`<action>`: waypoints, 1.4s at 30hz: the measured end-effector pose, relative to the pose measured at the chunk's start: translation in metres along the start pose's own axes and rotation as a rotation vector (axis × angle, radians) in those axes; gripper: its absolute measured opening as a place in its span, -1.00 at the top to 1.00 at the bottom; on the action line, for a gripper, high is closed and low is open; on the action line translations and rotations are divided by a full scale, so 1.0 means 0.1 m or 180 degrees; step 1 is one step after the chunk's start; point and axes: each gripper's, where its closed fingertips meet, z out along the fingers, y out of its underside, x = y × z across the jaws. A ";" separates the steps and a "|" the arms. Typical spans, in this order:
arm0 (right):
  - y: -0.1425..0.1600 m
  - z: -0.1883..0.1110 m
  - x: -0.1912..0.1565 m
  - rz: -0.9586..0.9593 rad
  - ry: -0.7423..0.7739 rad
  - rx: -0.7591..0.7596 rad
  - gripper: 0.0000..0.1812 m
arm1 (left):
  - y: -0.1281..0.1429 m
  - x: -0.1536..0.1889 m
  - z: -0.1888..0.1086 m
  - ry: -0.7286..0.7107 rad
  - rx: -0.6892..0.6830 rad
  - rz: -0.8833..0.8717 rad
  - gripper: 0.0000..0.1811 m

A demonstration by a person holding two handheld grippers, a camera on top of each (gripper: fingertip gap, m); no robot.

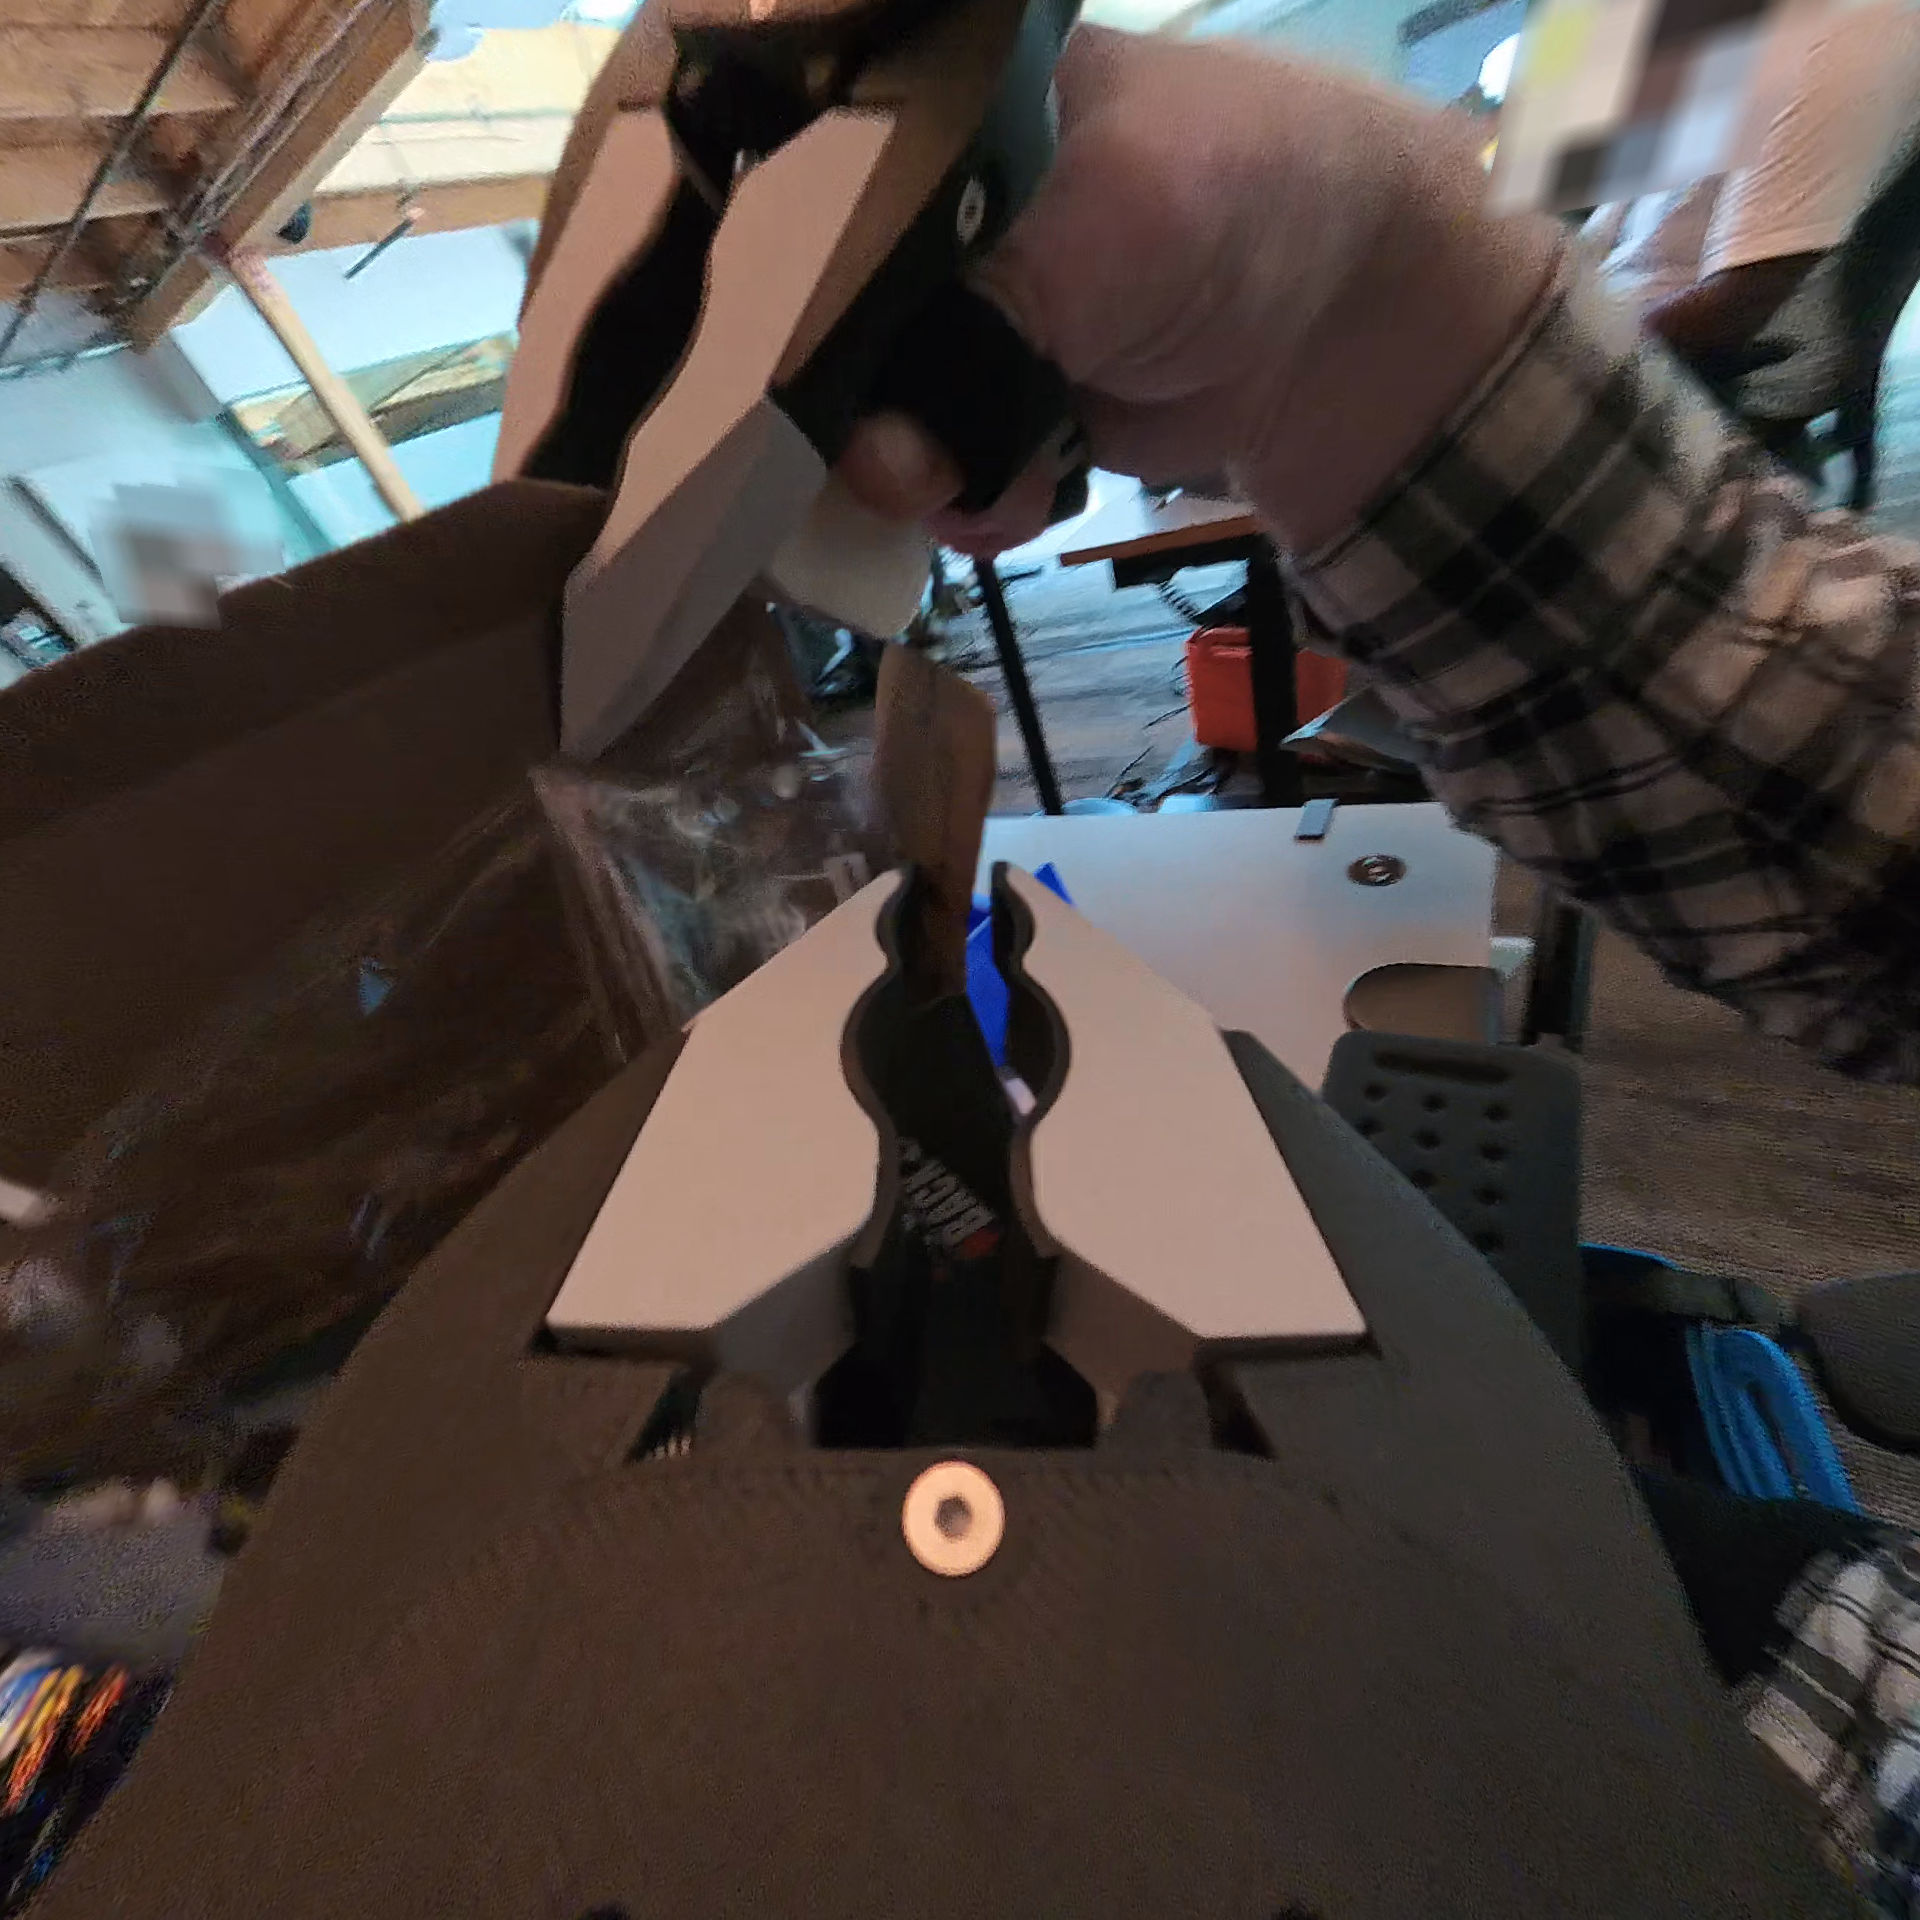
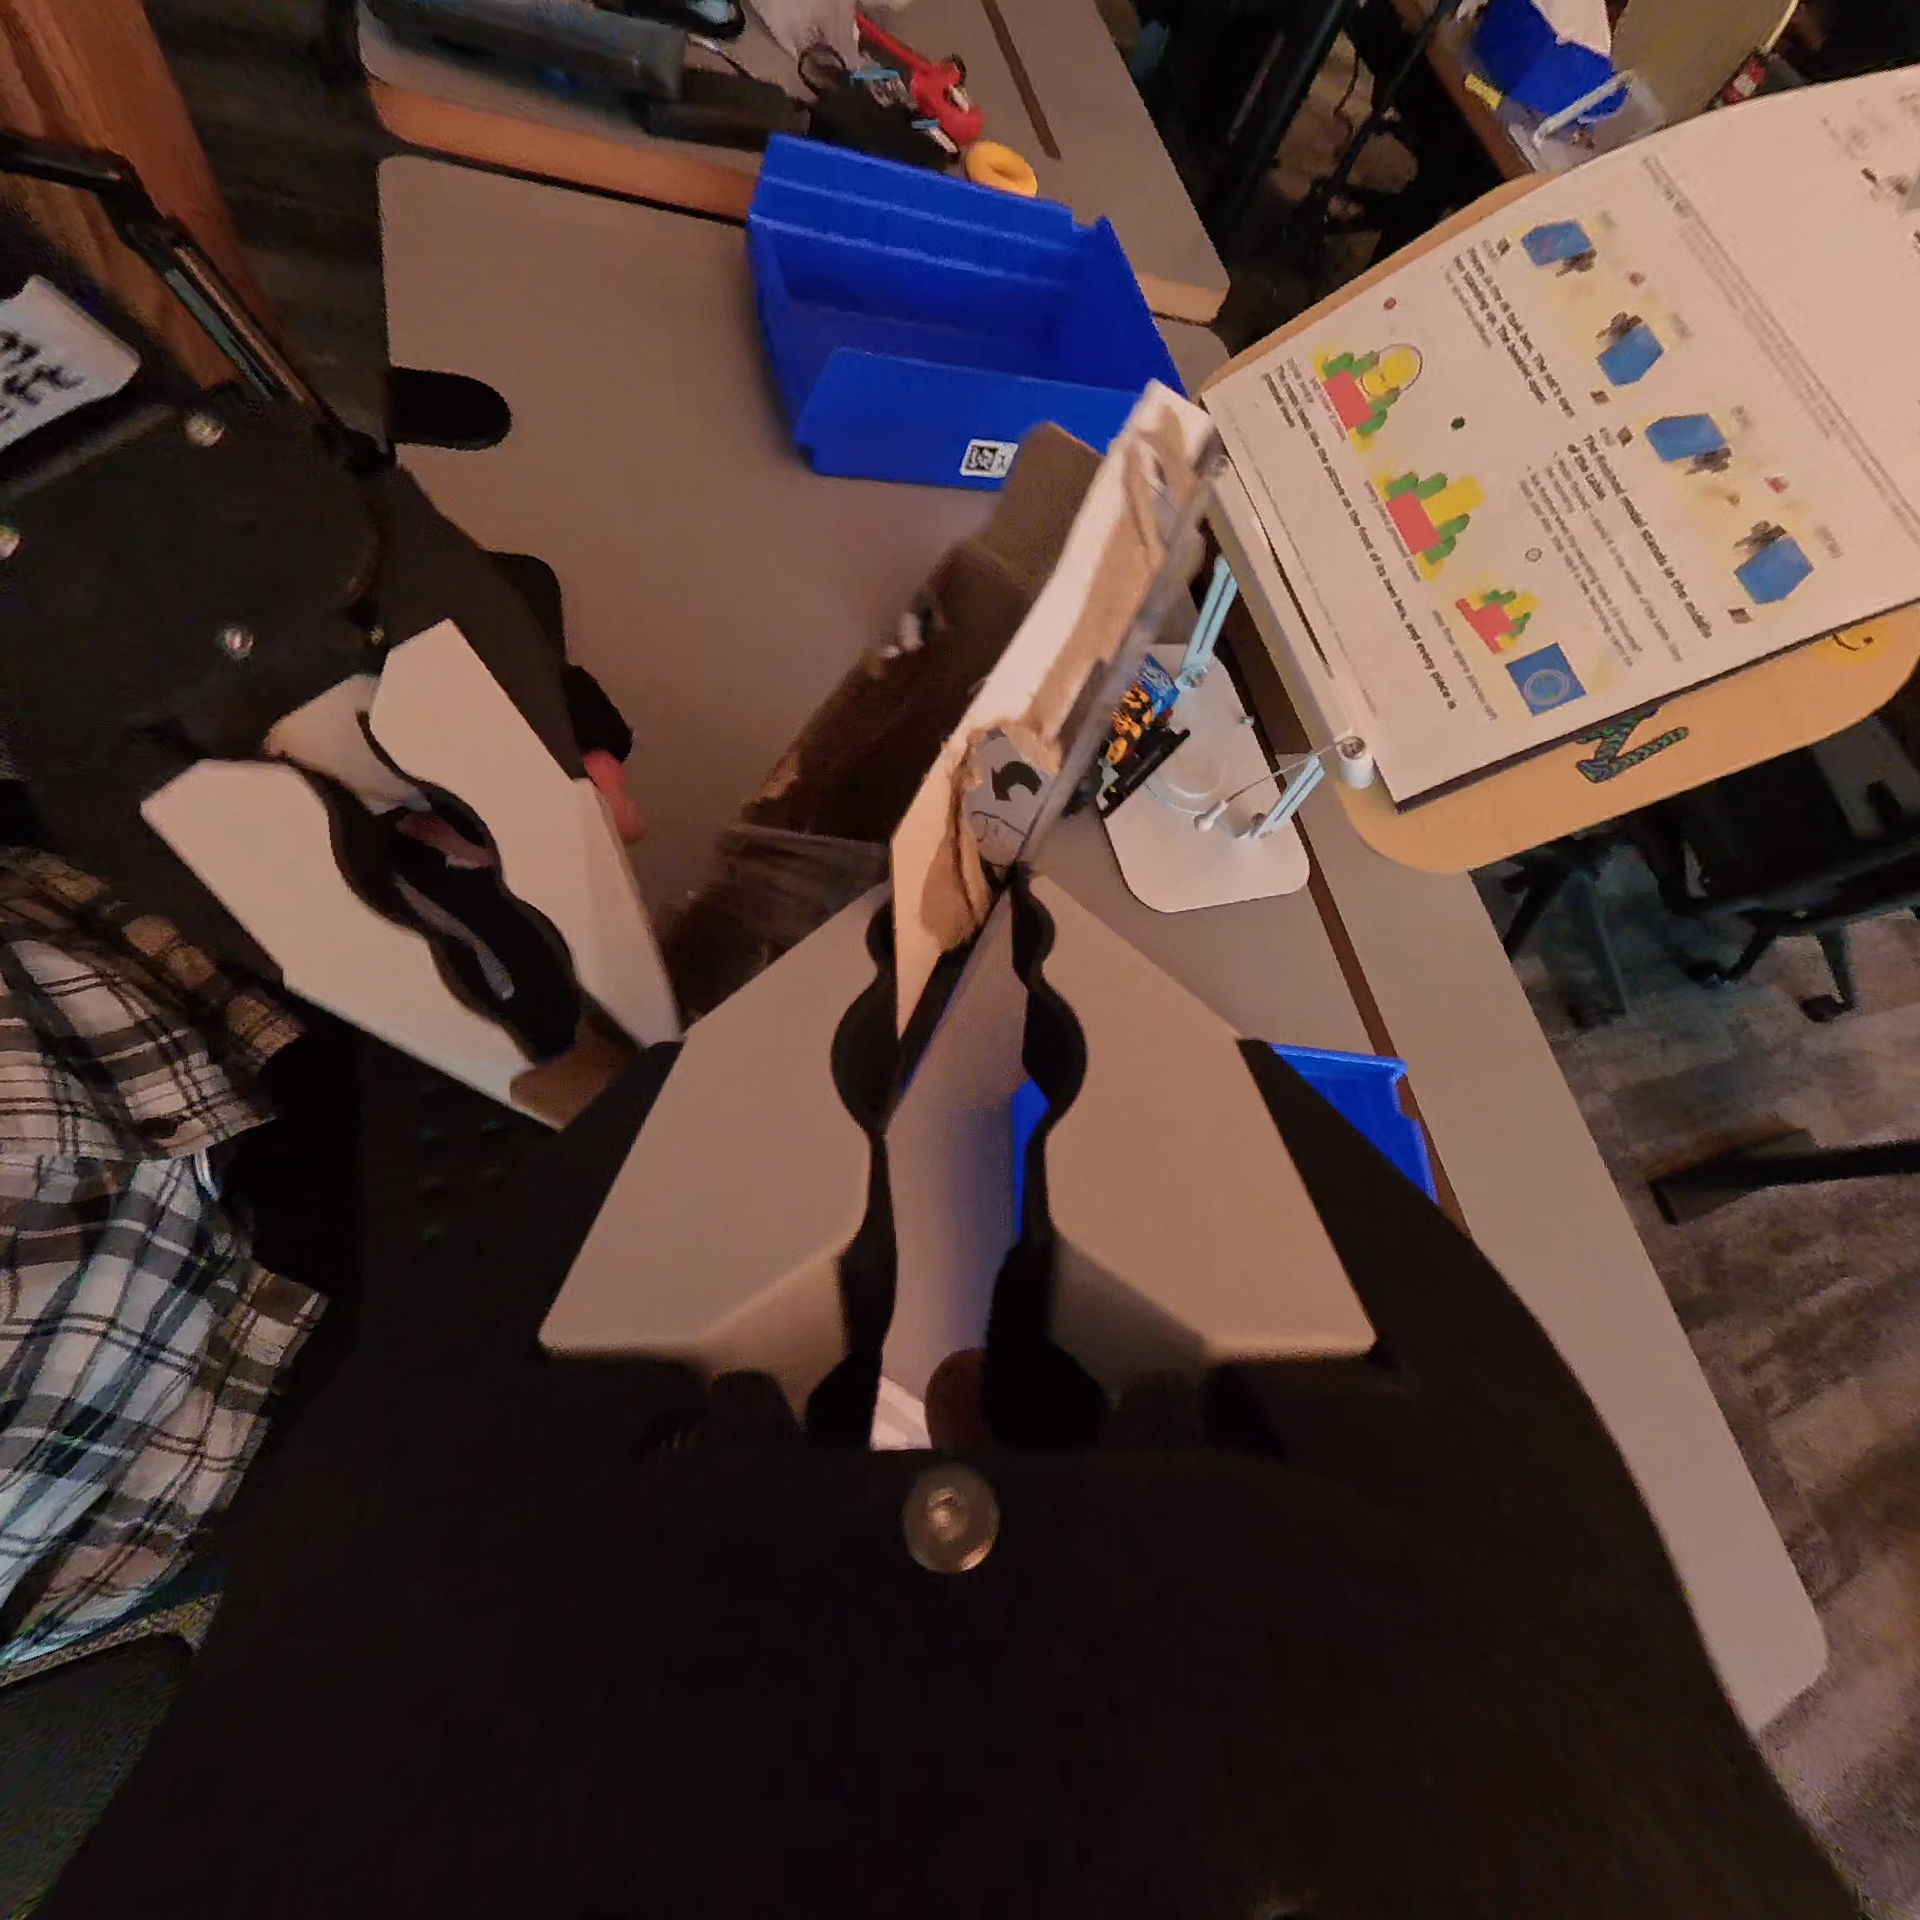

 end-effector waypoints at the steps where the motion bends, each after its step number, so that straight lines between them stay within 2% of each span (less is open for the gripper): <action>1: -0.02 -0.01 -0.03 0.0044 -0.0090 0.0070 0.85 | -0.05 0.00 -0.06 0.0074 0.0074 0.0001 0.96; 2: -0.03 -0.01 -0.04 0.0125 -0.0186 0.0156 0.83 | -0.09 -0.04 -0.12 0.0063 0.0088 0.0015 0.91; 4: -0.02 0.01 -0.01 0.0237 -0.0242 0.0217 0.84 | -0.16 -0.17 -0.22 -0.0027 0.0093 0.0094 0.96; 8: -0.02 0.02 -0.03 0.0322 -0.0347 0.0312 0.84 | -0.23 -0.41 -0.27 -0.0198 -0.0130 0.0229 0.85; 11: -0.01 0.01 -0.02 0.0346 -0.0337 0.0325 0.84 | -0.18 -0.57 -0.19 -0.0347 -0.0476 0.0408 0.53; 14: -0.02 0.01 -0.04 0.0398 -0.0421 0.0371 0.84 | -0.04 -0.65 -0.04 -0.0297 -0.0762 0.0420 0.46; 15: -0.02 0.01 -0.04 0.0408 -0.0435 0.0366 0.83 | 0.04 -0.67 0.01 -0.0249 -0.0899 0.0374 0.49; 18: 0.00 0.01 -0.03 0.0441 -0.0484 0.0352 0.82 | 0.31 -0.65 0.08 0.0028 -0.1362 0.0266 0.75; 21: 0.02 0.01 -0.02 0.0436 -0.0525 0.0353 0.82 | 0.41 -0.59 0.11 0.0253 -0.1619 0.0252 0.86; 26: 0.01 0.02 -0.03 0.0361 -0.0534 0.0324 0.82 | 0.53 -0.46 0.10 0.0732 -0.2138 0.0241 0.97; 30: -0.01 0.00 -0.04 0.0338 -0.0569 0.0355 0.84 | 0.63 -0.25 0.00 0.1441 -0.2540 0.0048 0.98; 34: 0.00 0.02 -0.01 0.0339 -0.0524 0.0317 0.84 | 0.66 -0.22 -0.02 0.1830 -0.2662 -0.0219 0.90; 37: 0.02 -0.01 0.00 0.0340 -0.0475 0.0381 0.83 | 0.66 -0.34 -0.01 0.1546 -0.2554 -0.0031 0.73; 38: 0.02 -0.02 0.00 0.0341 -0.0460 0.0420 0.82 | 0.64 -0.40 -0.01 0.1399 -0.2471 0.0026 0.61; 42: 0.07 -0.06 0.02 0.0330 -0.0305 0.0403 0.79 | 0.49 -0.57 -0.10 0.0992 -0.1931 0.0028 0.33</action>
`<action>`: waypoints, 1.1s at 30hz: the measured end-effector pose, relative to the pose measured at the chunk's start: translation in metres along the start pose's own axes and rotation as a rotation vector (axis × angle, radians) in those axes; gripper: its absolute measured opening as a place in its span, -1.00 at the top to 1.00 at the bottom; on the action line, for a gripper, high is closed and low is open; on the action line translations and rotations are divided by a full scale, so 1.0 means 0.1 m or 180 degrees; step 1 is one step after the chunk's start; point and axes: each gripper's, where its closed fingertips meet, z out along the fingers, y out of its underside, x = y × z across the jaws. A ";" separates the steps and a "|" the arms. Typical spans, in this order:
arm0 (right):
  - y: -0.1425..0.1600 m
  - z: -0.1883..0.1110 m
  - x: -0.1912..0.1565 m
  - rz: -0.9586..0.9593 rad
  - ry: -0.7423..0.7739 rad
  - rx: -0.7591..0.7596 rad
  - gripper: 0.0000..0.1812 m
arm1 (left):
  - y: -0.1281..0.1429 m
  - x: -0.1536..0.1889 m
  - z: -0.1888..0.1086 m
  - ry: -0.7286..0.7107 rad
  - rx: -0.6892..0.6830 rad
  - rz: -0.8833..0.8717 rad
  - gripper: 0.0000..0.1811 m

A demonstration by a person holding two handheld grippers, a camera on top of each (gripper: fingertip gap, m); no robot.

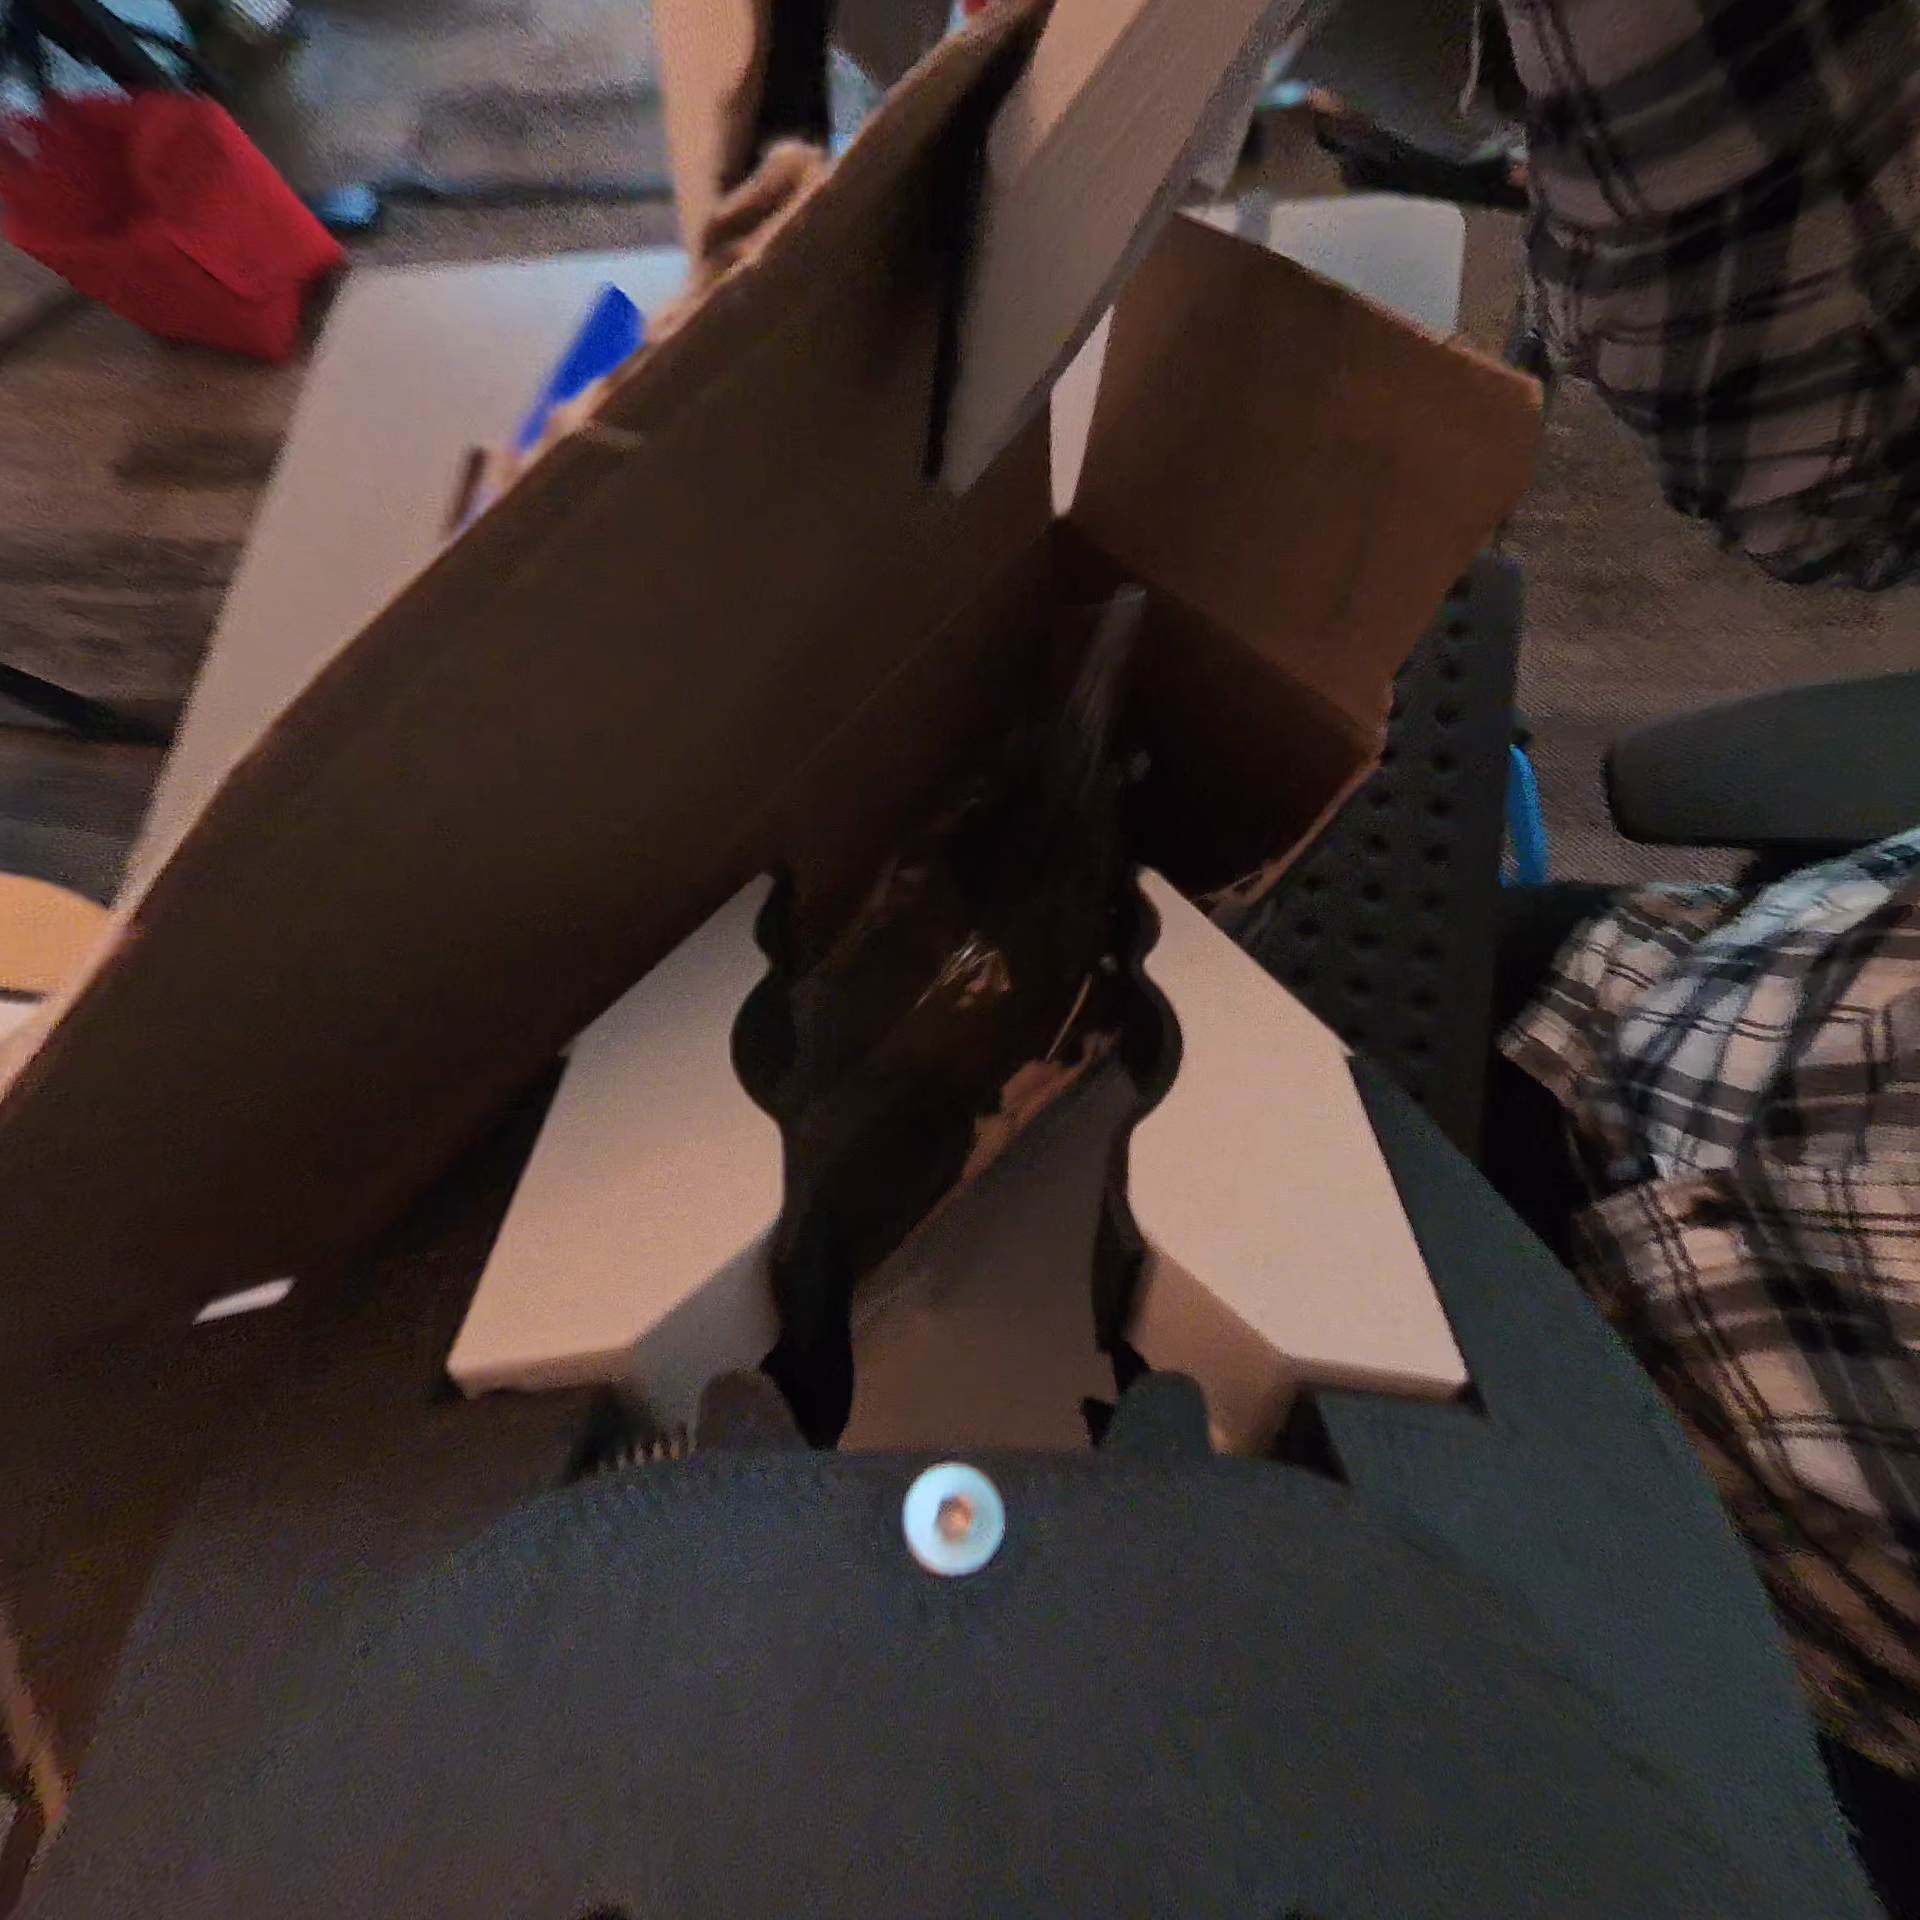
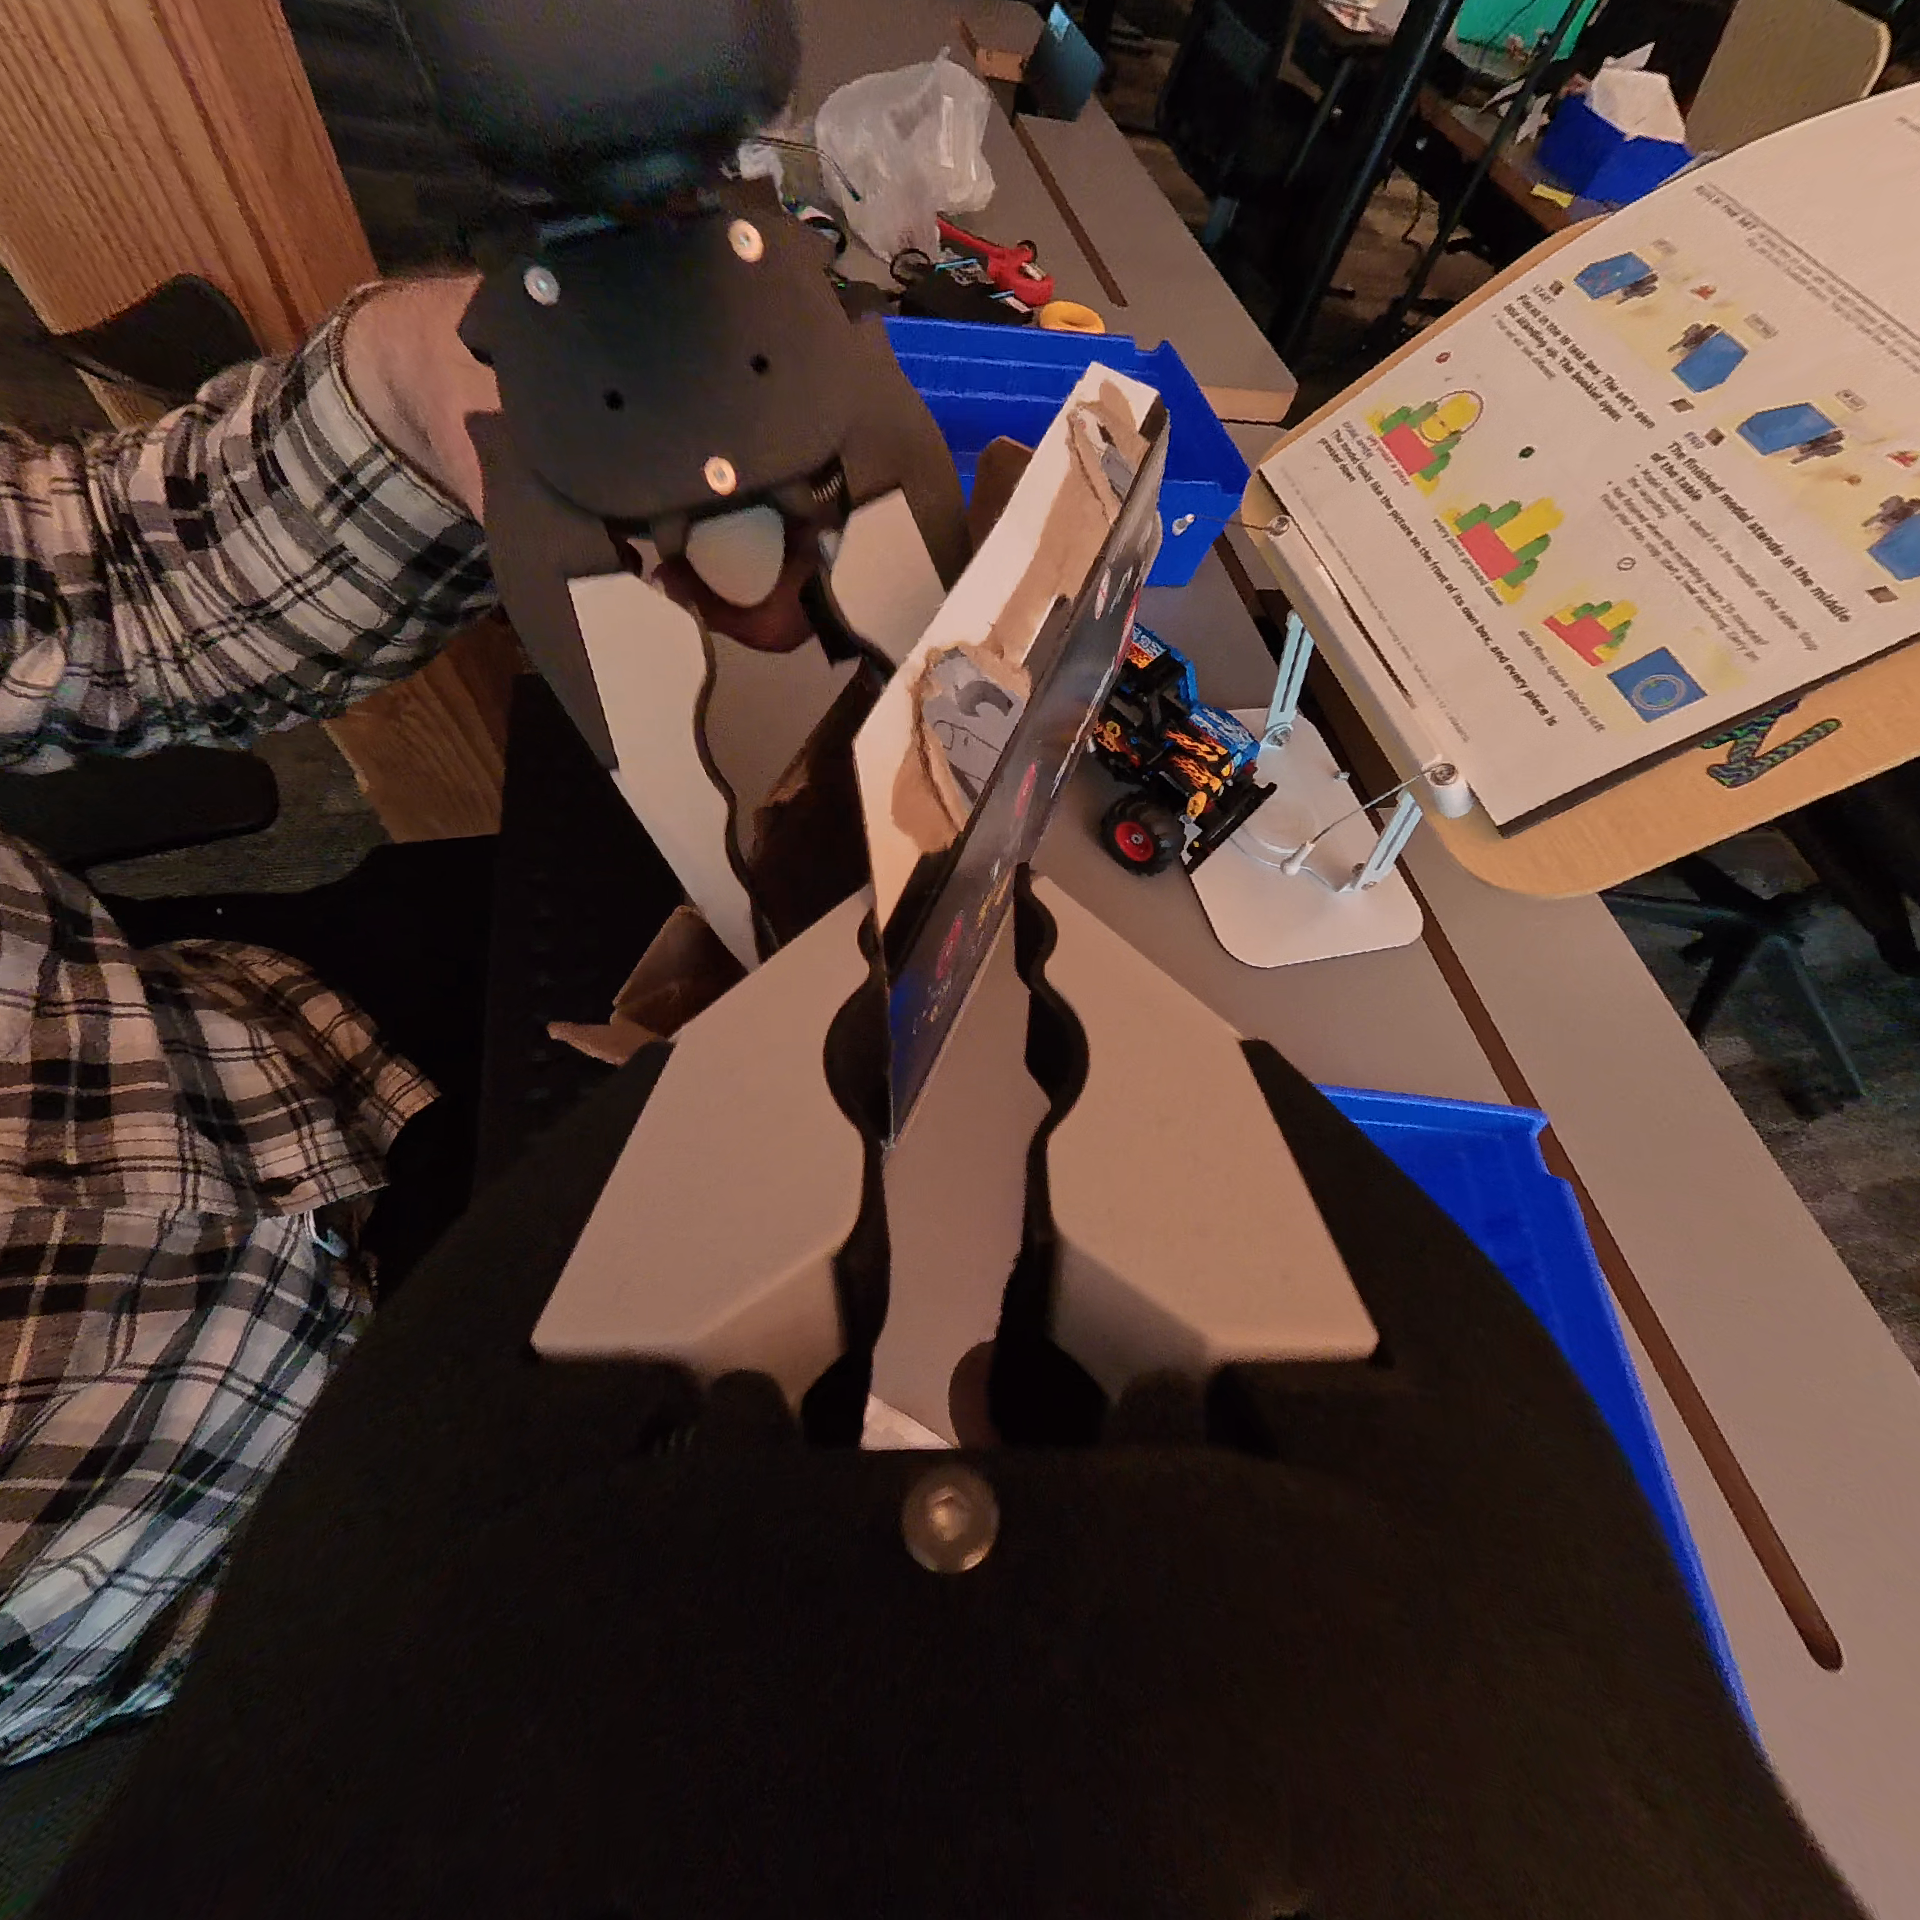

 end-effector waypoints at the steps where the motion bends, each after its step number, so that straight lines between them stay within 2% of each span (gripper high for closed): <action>1: 0.01 -0.01 0.01 -0.0004 0.0043 -0.0003 0.78 | 0.01 -0.03 -0.06 -0.0102 0.0095 0.0049 0.27; 5: 0.05 -0.22 -0.01 -0.0042 0.0331 0.0082 0.71 | 0.07 -0.15 -0.42 -0.0503 0.0425 0.0028 0.11; 7: 0.27 -0.38 0.05 0.0016 0.0625 -0.0049 0.63 | 0.21 -0.29 -0.63 -0.0869 0.0516 -0.0006 -0.04; 10: 0.81 -0.54 0.11 0.0360 0.0879 -0.0356 0.51 | 0.44 -0.46 -0.87 -0.1042 0.0835 -0.0217 -0.12; 13: 1.39 -0.56 0.08 0.0706 0.0947 -0.0564 0.43 | 0.67 -0.54 -0.91 -0.0854 0.1154 -0.0503 -0.16; 15: 1.73 -0.52 0.05 0.1035 0.0921 -0.0627 0.44 | 0.71 -0.58 -0.92 -0.0741 0.1467 -0.0586 -0.24; 18: 2.36 -0.43 0.03 0.1419 0.0945 -0.0992 0.35 | 0.70 -0.57 -0.94 -0.0541 0.1772 -0.0649 -0.26; 21: 2.95 -0.34 0.06 0.1690 0.1011 -0.1393 0.27 | 0.61 -0.53 -0.97 -0.0373 0.1923 -0.0613 -0.17; 24: 3.40 -0.26 0.08 0.1984 0.0959 -0.1651 0.24 | 0.60 -0.51 -0.94 -0.0427 0.1875 -0.0540 -0.21; 27: 3.66 -0.18 0.10 0.2171 0.0926 -0.1743 0.31 | 0.57 -0.43 -0.97 -0.0390 0.1945 -0.0470 -0.18; 29: 3.66 -0.17 0.10 0.2162 0.0902 -0.1711 0.48 | 0.61 -0.43 -0.97 -0.0438 0.1912 -0.0505 -0.21; 30: 3.68 -0.17 0.10 0.2112 0.0909 -0.1750 0.70 | 0.65 -0.44 -0.96 -0.0472 0.1882 -0.0522 -0.21; 32: 3.70 -0.17 0.09 0.2047 0.0897 -0.1768 1.00 | 0.70 -0.45 -0.97 -0.0501 0.1888 -0.0555 -0.23; 33: 3.67 -0.15 0.05 0.2065 0.0802 -0.1718 1.00 | 0.72 -0.45 -0.98 -0.0507 0.1910 -0.0575 -0.22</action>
